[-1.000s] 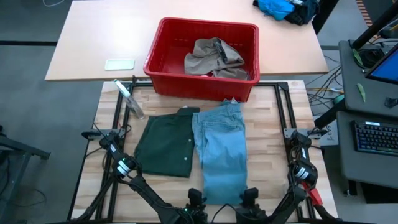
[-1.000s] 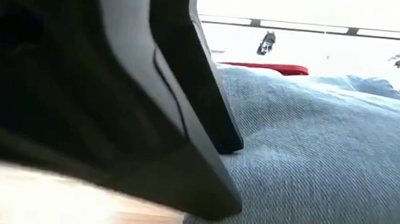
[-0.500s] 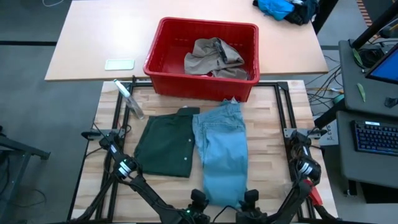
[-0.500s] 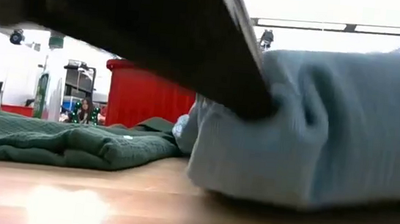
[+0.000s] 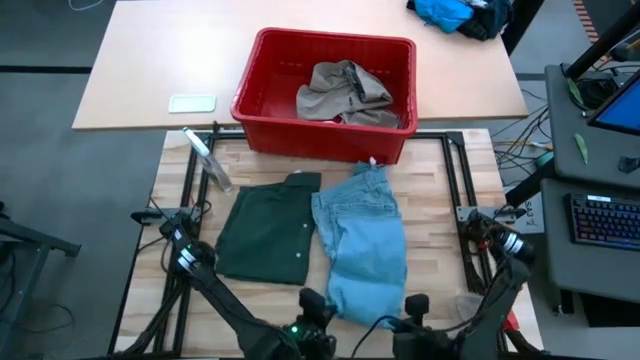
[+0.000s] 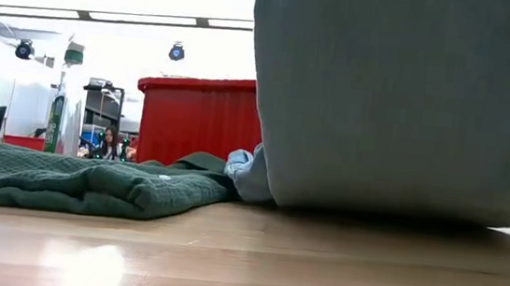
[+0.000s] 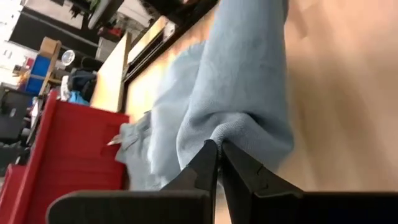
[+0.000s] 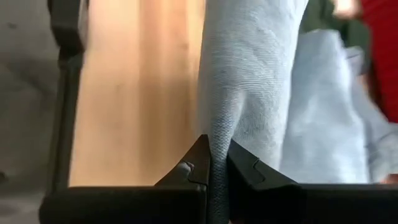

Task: Fold Laundry from Bin
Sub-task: Fold the blue jeans

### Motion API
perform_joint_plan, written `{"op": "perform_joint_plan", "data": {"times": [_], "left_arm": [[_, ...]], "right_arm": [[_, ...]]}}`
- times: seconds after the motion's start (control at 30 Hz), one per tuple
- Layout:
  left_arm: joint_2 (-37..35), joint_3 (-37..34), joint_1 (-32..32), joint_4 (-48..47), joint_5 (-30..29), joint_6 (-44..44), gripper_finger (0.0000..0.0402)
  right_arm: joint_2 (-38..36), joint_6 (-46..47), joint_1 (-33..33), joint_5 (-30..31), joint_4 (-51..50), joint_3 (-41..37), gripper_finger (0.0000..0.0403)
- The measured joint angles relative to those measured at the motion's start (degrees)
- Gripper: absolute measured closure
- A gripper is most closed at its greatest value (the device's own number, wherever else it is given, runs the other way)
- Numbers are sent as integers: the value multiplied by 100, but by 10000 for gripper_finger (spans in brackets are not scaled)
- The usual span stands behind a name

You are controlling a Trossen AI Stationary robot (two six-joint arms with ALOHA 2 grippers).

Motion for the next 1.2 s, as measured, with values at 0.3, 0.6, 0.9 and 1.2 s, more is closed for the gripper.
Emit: {"op": "perform_joint_plan", "data": {"times": [0.3, 0.6, 0.9, 1.2], "left_arm": [[-309, 276, 53, -854, -738, -4, 401], [-830, 216, 202, -1843, -883, -1126, 401], [-988, 216, 617, -2267, -213, -1742, 316], [-1223, 216, 844, -2271, -597, -1071, 215]], "right_arm": [[-930, -773, -365, 115, -479, 0, 390], [-1609, -2169, -1113, 69, -550, 0, 390], [-1858, -3389, -2053, -201, -588, -18, 391], [-2023, -4340, -3108, -197, -711, -67, 391]]}}
